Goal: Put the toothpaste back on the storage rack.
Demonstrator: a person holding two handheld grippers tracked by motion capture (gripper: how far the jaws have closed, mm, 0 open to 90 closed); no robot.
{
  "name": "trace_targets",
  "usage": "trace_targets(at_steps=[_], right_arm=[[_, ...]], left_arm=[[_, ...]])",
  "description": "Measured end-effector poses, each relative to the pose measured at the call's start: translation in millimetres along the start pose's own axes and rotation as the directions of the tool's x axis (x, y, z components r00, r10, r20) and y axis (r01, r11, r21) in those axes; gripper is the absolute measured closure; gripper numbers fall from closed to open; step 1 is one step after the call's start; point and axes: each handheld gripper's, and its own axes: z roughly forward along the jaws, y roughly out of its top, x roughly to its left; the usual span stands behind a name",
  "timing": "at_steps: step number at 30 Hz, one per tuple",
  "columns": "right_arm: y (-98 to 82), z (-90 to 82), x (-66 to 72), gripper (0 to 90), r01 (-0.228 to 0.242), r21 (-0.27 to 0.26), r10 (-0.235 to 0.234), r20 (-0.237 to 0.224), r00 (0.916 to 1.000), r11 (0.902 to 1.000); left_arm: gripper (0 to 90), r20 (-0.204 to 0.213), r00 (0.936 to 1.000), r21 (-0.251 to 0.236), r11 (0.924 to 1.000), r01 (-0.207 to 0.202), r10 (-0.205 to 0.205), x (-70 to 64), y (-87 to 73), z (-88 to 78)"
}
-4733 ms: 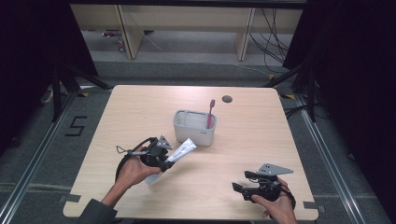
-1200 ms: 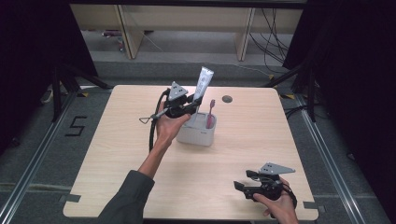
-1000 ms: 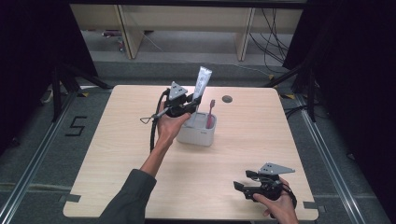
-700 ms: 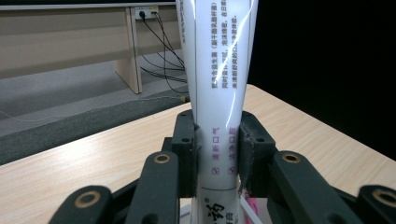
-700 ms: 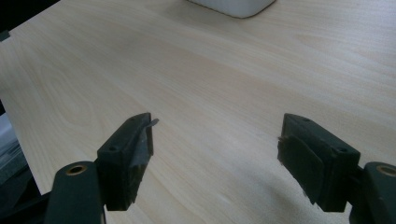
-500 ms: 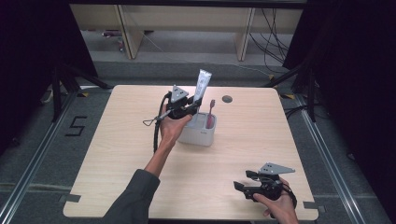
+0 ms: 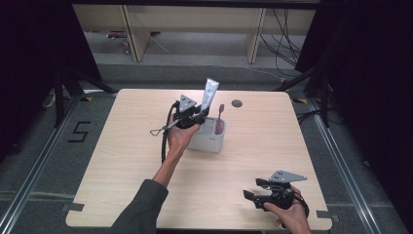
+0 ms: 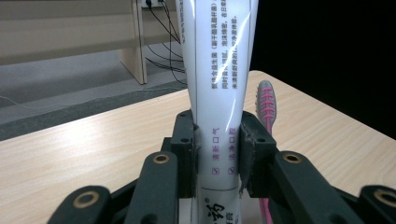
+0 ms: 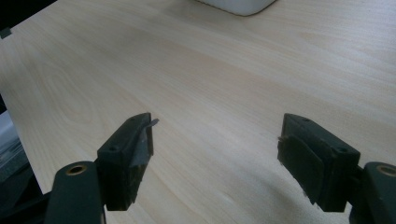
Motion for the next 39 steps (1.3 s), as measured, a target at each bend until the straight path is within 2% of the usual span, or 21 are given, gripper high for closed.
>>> trace_targets(at_steps=[17,22,25,27,34,35,38,39], right_arm=[[0.1,0.1,0.1,27.1,0.007,0.007,-0.007,0.013,0.9999,1.0],[0.0,0.5,-0.2,27.1,0.014,0.005,-0.014,0.016,0.9998,0.9999],[-0.5,3.2,0.0,27.1,-0.004,-0.004,0.004,-0.014,0.9999,1.0],[0.0,0.7,-0.3,27.1,0.012,0.004,-0.012,0.016,0.9998,0.9999],[0.1,0.6,-0.3,27.1,0.012,0.005,-0.012,0.014,0.9998,0.9999],[-0.1,2.0,0.2,27.1,-0.006,0.004,0.006,-0.011,0.9999,1.0],[-0.4,3.0,0.0,27.2,-0.001,-0.005,0.001,-0.013,0.9999,1.0],[-0.8,3.1,2.3,27.2,-0.033,0.0,0.032,-0.025,0.9992,0.9995]], left_arm=[[70.1,0.006,0.9996,0.027,0.9992,-0.029,0.028,-4.9,-8.2,2.7],[69.9,0.006,0.9997,0.037,0.999,-0.025,0.025,-6.9,-9.8,4.7],[69.9,0.01,0.9997,0.04,0.999,-0.021,0.021,-8.6,-11.5,5.6],[69.8,0.006,0.9996,0.042,0.9987,-0.027,0.027,-8.7,-13.0,6.0],[69.6,0.012,0.9996,0.044,0.9987,-0.024,0.024,-7.4,-14.1,4.6],[69.5,0.012,0.9997,0.045,0.9987,-0.024,0.023,-7.3,-14.4,4.4],[69.4,0.009,0.9998,0.05,0.9986,-0.019,0.019,-7.0,-15.8,3.7],[69.4,0.007,0.9998,0.052,0.9984,-0.021,0.021,-5.9,-16.9,3.4]])
